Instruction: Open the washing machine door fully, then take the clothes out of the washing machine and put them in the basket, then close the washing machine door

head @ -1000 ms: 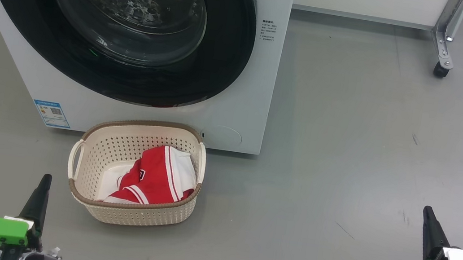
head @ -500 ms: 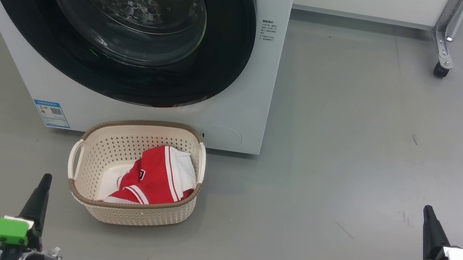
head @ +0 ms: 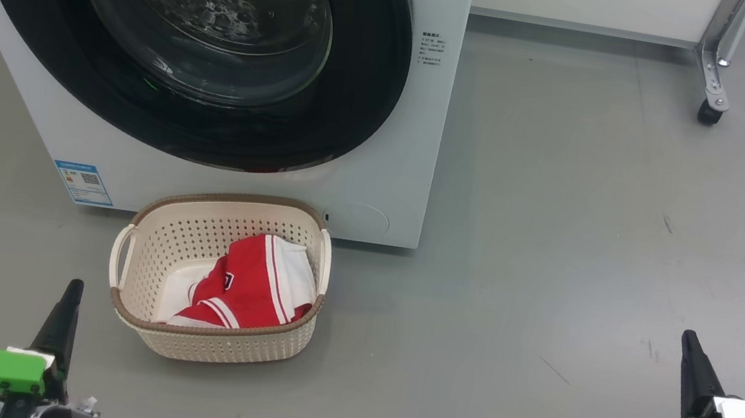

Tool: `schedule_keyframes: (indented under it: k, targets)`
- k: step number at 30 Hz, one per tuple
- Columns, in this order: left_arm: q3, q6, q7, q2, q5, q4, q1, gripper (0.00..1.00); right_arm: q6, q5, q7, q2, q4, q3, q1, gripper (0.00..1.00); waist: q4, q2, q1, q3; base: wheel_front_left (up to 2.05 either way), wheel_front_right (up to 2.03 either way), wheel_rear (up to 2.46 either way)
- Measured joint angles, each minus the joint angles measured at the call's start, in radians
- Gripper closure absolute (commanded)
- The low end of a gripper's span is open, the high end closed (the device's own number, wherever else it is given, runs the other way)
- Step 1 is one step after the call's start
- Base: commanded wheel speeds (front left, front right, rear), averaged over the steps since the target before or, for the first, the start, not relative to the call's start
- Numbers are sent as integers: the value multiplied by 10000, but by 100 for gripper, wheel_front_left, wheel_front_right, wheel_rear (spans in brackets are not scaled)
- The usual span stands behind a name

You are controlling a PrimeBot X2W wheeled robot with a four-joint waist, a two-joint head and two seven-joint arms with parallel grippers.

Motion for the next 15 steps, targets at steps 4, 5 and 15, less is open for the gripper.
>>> schedule_keyframes:
  k: [4, 5, 15]
  targets:
    - [-2, 0, 0, 0, 0, -2, 0, 100, 0, 0, 0, 0, 0, -2, 0, 100, 0, 0, 0, 0, 0, 0, 0]
    - [-2, 0, -2, 0, 0, -2, 0, 100, 0, 0, 0, 0, 0, -2, 0, 100, 0, 0, 0, 0, 0, 0, 0]
    - [-4, 0, -2, 0, 0, -4, 0, 100, 0, 0, 0, 0, 0, -6, -1, 100, 0, 0, 0, 0, 0, 0, 0]
